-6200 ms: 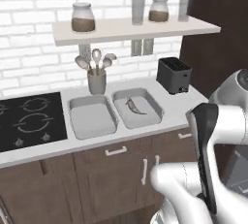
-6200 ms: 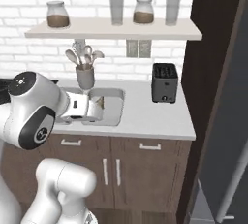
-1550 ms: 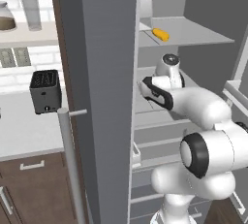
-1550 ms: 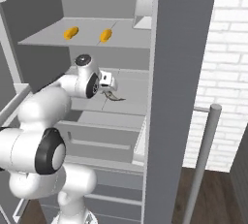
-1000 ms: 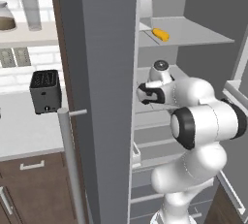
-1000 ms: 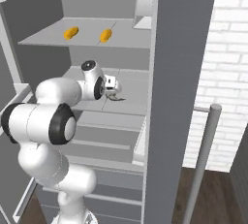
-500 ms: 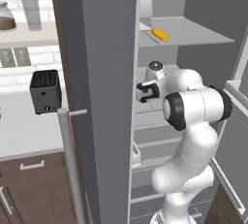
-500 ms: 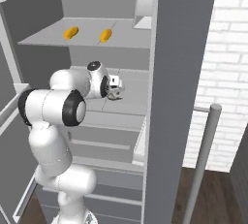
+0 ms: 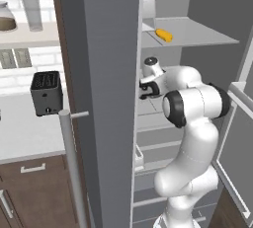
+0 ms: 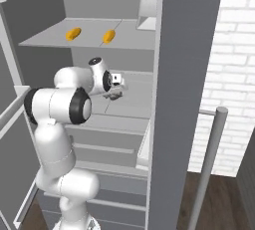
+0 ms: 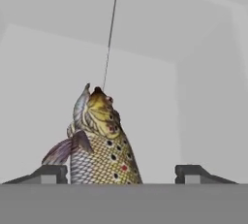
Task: Place one corn and one fish in each tupperware on the nearby counter, to pack two identical lunches.
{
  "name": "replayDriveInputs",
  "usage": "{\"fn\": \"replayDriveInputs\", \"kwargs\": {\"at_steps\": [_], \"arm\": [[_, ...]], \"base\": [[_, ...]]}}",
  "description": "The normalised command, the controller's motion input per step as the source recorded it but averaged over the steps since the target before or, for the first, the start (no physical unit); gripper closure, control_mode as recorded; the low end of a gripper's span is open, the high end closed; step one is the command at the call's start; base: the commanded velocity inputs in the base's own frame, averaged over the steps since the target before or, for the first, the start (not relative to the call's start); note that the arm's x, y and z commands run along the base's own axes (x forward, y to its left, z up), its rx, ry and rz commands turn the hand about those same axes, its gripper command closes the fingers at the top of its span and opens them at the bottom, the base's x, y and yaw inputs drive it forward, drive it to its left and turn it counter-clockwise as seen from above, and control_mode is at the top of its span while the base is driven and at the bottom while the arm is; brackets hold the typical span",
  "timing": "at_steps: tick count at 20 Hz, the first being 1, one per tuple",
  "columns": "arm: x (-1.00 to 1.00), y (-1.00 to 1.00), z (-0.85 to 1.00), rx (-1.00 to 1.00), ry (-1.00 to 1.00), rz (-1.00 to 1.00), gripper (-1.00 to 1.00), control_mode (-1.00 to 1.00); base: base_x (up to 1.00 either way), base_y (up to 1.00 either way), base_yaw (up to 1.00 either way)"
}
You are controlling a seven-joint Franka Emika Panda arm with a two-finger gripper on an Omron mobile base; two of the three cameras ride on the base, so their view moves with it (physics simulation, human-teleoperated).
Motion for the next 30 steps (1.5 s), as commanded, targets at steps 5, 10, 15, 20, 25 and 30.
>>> {"fn": "replayDriveInputs", "kwargs": {"at_steps": [5,10,15,20,25,30], "arm": [[-0.05,-0.24,-0.52,-0.02,0.07,0.0,1.0,-1.0],[-0.15,-0.1,-0.15,0.0,-0.05,0.0,1.0,-1.0],[-1.0,-0.37,0.21,0.09,-0.43,0.0,1.0,-1.0],[-1.0,-0.34,0.77,0.16,-0.45,0.0,1.0,-1.0],[-1.0,-0.24,0.99,0.11,-0.3,0.0,1.0,-1.0],[-1.0,-0.15,1.0,0.06,-0.07,0.01,1.0,-1.0]], "base": [[0.0,0.0,0.0],[0.0,0.0,0.0],[0.0,0.0,0.0],[0.0,0.0,0.0],[0.0,0.0,0.0],[0.0,0.0,0.0]]}}
